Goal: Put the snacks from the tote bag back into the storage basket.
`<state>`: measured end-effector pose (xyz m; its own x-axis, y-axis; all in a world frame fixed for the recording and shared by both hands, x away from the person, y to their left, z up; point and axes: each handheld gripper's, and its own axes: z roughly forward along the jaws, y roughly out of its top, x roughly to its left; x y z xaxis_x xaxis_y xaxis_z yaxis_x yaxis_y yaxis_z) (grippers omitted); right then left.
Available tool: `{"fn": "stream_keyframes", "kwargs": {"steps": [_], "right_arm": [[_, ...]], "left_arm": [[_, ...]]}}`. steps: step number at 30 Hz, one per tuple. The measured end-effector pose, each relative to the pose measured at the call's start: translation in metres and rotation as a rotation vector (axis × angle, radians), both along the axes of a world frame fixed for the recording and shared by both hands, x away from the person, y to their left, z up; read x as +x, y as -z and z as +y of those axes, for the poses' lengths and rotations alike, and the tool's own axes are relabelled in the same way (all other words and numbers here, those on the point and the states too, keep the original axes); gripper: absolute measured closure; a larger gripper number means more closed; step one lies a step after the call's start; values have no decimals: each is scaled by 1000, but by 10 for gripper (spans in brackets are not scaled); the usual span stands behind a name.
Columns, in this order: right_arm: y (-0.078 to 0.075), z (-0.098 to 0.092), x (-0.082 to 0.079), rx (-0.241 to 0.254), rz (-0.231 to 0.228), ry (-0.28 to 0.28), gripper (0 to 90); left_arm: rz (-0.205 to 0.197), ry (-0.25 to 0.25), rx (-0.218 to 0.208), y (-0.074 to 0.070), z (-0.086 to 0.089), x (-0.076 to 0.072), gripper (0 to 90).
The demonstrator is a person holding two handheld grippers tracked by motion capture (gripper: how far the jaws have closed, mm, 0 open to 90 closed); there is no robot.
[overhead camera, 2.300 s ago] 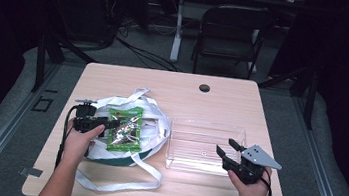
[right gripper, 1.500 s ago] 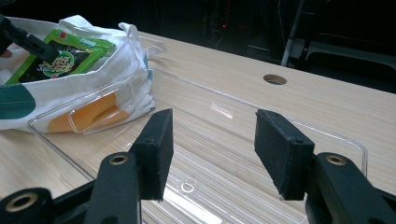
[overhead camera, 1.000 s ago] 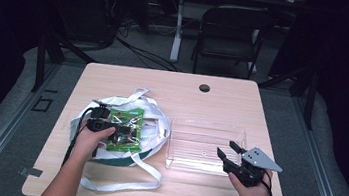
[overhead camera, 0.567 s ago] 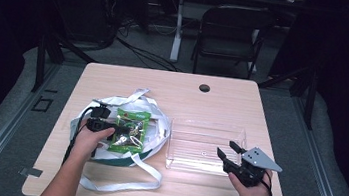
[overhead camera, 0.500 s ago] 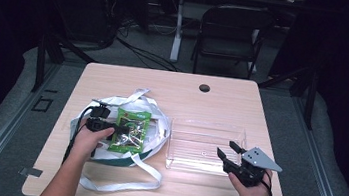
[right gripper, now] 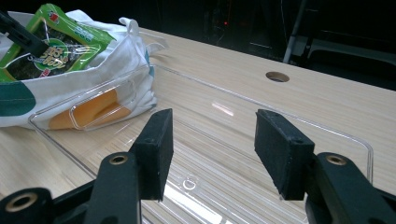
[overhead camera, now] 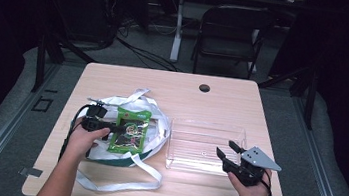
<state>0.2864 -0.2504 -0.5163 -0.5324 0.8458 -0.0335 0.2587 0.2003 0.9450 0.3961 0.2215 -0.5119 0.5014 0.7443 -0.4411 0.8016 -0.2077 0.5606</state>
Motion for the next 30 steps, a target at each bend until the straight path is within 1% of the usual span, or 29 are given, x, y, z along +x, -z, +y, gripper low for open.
{"fn": "stream_keyframes", "kwargs": {"steps": [2,3,4,10,12,16,20,23,24,25,26,28,29,30], "right_arm": [[0,0,1,-3,3,2,467],[1,0,2,8,2,3,467],[1,0,2,8,2,3,467],[1,2,3,3,5,-4,467],[1,2,4,7,2,-2,467],[1,3,4,4,4,-6,467],[1,3,4,7,4,-6,467],[1,2,5,7,6,-4,467],[1,2,5,7,6,-4,467],[1,3,5,5,8,-6,467],[1,3,5,5,8,-6,467],[1,3,5,-2,10,-6,467],[1,3,5,2,10,-9,467],[1,3,5,3,9,-11,468]], "left_arm": [[-5,4,0,-1,1,-1,670],[-3,7,-11,-2,3,-2,681],[-3,7,-11,-2,3,-2,686],[-1,8,-59,-2,11,-4,712],[-5,-1,-67,-4,14,-5,717],[-27,-21,-67,-7,20,-6,719],[-42,-24,-77,-10,23,-7,720],[-70,-35,-86,-15,26,-9,721],[-70,-35,-86,-15,26,-9,721],[-82,-44,-89,-16,27,-9,721],[-82,-44,-89,-16,27,-9,721],[-97,-47,-88,-18,28,-10,721],[-108,-44,-95,-19,29,-11,722],[-108,-44,-95,-19,29,-11,722]]}}
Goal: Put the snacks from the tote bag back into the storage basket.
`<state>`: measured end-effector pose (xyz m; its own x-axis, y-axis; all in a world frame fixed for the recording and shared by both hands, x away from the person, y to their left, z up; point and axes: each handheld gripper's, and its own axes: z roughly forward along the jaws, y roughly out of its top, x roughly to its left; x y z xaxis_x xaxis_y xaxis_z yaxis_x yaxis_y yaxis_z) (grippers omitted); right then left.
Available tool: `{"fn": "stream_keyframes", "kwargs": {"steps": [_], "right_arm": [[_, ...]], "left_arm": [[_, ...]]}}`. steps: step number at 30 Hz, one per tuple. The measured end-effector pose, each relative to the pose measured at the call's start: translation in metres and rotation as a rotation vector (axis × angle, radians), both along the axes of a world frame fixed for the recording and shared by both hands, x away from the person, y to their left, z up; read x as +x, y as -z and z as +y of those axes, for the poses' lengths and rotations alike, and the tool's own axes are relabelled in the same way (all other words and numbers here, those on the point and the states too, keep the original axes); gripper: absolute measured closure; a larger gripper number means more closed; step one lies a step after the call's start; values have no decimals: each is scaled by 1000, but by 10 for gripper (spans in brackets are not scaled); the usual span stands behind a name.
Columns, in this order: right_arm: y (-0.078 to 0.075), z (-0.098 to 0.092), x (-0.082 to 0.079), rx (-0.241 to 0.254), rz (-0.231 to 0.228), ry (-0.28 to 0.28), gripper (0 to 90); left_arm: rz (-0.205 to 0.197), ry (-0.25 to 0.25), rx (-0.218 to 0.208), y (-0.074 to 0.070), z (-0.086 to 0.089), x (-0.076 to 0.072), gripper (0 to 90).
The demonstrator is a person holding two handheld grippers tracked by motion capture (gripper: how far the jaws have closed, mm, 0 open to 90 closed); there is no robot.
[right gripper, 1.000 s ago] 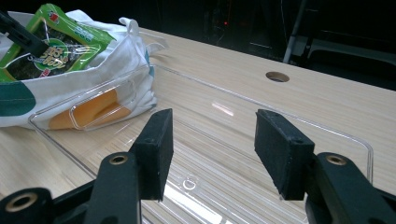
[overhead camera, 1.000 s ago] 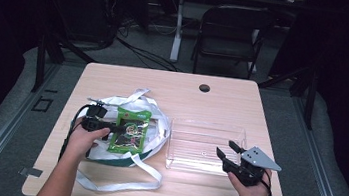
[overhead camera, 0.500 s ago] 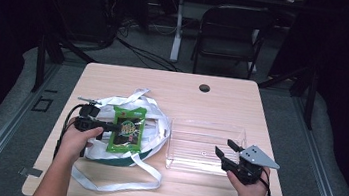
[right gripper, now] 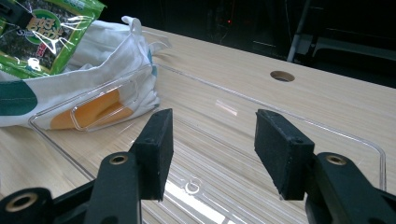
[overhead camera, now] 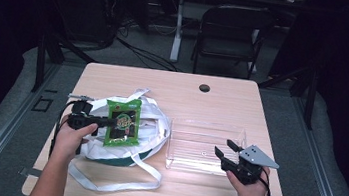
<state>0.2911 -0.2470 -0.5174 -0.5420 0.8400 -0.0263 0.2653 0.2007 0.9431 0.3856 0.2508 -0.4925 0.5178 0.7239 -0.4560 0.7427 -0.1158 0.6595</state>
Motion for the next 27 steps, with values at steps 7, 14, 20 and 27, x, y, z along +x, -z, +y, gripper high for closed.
{"fn": "stream_keyframes", "kwargs": {"steps": [7,14,20,27], "right_arm": [[0,0,0,-2,2,-2,477],[0,-1,0,-9,7,-1,483],[0,1,1,-16,15,-32,511],[-2,3,4,-67,56,-83,504]], "left_arm": [[-37,-9,-11,-6,0,-3,723],[-70,-10,-9,-11,0,-5,723],[-97,2,-5,-17,-2,-8,723],[-141,-11,-18,-21,-6,-10,723]]}}
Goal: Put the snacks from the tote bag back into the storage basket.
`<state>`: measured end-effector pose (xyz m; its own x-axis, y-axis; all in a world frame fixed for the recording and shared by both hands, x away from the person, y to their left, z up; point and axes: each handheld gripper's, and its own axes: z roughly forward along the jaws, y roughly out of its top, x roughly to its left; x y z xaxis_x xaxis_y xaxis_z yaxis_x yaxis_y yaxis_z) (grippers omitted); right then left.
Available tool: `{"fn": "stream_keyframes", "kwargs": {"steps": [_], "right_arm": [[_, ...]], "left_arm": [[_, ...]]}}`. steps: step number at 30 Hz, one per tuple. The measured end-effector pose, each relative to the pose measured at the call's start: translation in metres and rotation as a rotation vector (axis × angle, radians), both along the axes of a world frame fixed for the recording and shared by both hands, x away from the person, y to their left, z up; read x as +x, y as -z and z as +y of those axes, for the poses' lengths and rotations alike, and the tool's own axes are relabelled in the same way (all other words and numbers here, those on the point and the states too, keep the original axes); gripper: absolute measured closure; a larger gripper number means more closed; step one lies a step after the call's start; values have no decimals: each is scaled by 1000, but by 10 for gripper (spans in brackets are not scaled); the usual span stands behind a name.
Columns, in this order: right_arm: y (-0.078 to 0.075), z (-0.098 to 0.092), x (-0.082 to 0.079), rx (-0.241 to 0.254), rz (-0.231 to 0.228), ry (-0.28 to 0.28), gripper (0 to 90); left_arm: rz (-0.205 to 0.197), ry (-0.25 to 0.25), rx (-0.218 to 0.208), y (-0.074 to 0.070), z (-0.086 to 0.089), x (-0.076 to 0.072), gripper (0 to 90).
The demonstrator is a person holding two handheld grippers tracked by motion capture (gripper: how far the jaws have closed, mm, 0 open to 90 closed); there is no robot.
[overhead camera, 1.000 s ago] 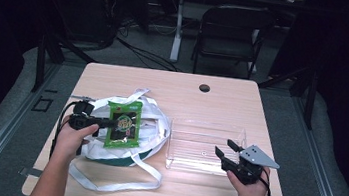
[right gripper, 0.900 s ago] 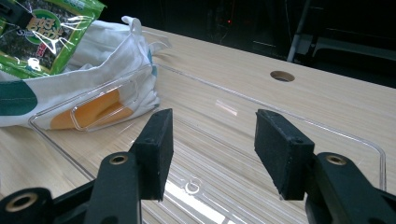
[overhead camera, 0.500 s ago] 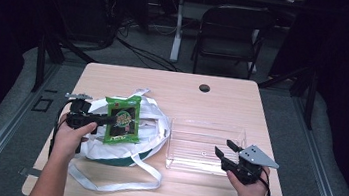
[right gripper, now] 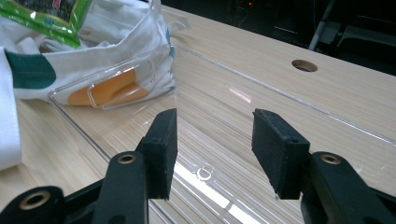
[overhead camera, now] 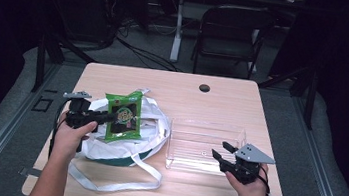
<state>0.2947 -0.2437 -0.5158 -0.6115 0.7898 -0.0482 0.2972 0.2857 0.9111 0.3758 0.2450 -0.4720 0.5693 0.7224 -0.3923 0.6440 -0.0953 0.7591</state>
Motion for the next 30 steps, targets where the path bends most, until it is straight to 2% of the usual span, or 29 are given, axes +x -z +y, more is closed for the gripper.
{"fn": "stream_keyframes", "kwargs": {"steps": [5,7,10,16,20,23,24,25,26,30], "right_arm": [[-1,0,1,-10,8,12,530],[-2,0,-1,-7,8,-18,553],[-3,2,-1,-24,10,-26,551],[-4,9,-1,-53,25,-41,510],[-5,8,-2,-42,24,-32,514],[-5,6,0,-42,41,-24,549],[-4,5,1,-28,56,-22,556],[-5,4,2,11,77,-22,564],[-6,3,3,16,79,-19,566],[-10,4,7,6,91,-32,570]], "left_arm": [[-24,-8,0,-3,-3,-2,723],[-50,-16,18,-6,-6,-4,723],[-68,-17,34,-8,-9,-5,723],[-106,-10,34,-10,-18,-8,723],[-125,5,34,-11,-24,-10,723],[-141,15,35,-13,-29,-11,723],[-147,19,34,-13,-30,-12,723],[-149,20,35,-14,-31,-12,724],[-158,26,31,-15,-34,-14,723],[-175,38,31,-18,-39,-16,723]]}}
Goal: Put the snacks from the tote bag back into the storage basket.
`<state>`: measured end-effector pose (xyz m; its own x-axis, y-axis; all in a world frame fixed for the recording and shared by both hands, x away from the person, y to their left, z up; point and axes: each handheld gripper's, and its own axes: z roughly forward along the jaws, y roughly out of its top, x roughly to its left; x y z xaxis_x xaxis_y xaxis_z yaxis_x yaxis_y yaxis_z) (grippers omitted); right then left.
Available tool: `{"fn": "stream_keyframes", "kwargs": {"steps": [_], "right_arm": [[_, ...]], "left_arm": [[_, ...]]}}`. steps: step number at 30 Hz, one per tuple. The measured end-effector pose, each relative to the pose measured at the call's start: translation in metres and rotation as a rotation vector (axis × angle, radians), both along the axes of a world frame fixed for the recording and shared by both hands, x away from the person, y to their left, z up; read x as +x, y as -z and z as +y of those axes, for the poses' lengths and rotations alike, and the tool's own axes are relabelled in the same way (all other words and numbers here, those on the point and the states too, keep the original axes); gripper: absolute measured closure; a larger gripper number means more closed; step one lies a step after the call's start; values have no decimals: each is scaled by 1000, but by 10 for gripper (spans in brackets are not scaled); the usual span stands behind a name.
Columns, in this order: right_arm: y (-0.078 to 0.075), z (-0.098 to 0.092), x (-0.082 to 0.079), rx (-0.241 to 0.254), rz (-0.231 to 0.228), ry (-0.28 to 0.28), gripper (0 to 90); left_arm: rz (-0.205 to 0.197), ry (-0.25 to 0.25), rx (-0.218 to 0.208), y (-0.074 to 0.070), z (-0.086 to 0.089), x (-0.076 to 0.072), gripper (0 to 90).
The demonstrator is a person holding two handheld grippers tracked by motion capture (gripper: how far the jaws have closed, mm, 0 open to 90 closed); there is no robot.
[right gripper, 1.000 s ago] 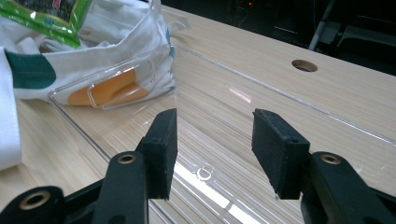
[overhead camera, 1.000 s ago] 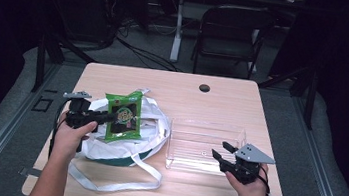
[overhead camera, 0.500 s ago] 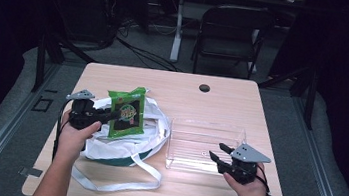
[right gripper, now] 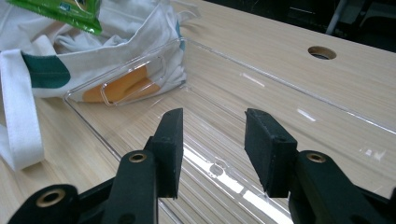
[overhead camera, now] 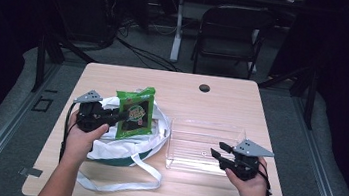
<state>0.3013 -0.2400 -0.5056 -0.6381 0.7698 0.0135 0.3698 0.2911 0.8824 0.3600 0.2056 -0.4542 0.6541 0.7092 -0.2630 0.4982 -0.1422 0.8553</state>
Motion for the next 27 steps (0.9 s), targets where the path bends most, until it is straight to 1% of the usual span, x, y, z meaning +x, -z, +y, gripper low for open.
{"fn": "stream_keyframes", "kwargs": {"steps": [1,2,3,4,5,6,9,11,12,13,15,16,17,20,21,22,23,24,25,26,27], "right_arm": [[0,0,0,0,0,0,570],[-2,2,2,-27,3,-15,571],[-4,3,3,-42,3,-24,571],[-4,3,3,-42,3,-24,571],[-6,4,4,-49,2,-37,572],[-10,7,6,-68,2,-60,573],[-18,11,10,-114,-3,-97,578],[-20,12,11,-119,-1,-106,579],[-26,14,14,-138,2,-131,579],[-26,14,14,-138,2,-131,579],[-31,16,17,-152,9,-148,575],[-36,18,20,-172,12,-167,566],[-36,18,20,-172,12,-167,566],[-45,21,26,-193,22,-211,566],[-45,21,26,-193,22,-211,566],[-51,22,28,-199,26,-232,566],[-51,22,28,-199,26,-232,566],[-58,22,31,-208,34,-253,565],[-61,23,32,-213,38,-261,563],[-64,23,34,-220,40,-268,561],[-64,23,34,-220,40,-268,561]], "left_arm": [[0,0,0,0,0,0,723],[-2,7,-1,0,-3,-1,723],[-4,10,5,-1,-4,-1,724],[-4,10,5,-1,-4,-1,724],[-3,13,1,-1,-5,-1,724],[-5,17,-2,0,-7,-1,724],[-1,28,2,0,-10,-1,723],[-1,29,1,0,-11,-1,723],[5,32,3,0,-12,-1,724],[2,36,3,0,-13,-1,724],[2,41,4,0,-15,-1,724],[5,43,-2,0,-16,-1,723],[5,43,-2,0,-16,-1,724],[-1,54,1,-2,-18,-2,724],[-1,54,1,-2,-18,-2,724],[0,56,-8,-3,-19,-2,724],[0,56,-8,-3,-19,-2,723],[-4,63,-1,-5,-19,-1,724],[-3,62,-10,-5,-20,-1,724],[-5,66,-6,-6,-21,0,724],[-5,66,-6,-6,-21,0,724]]}}
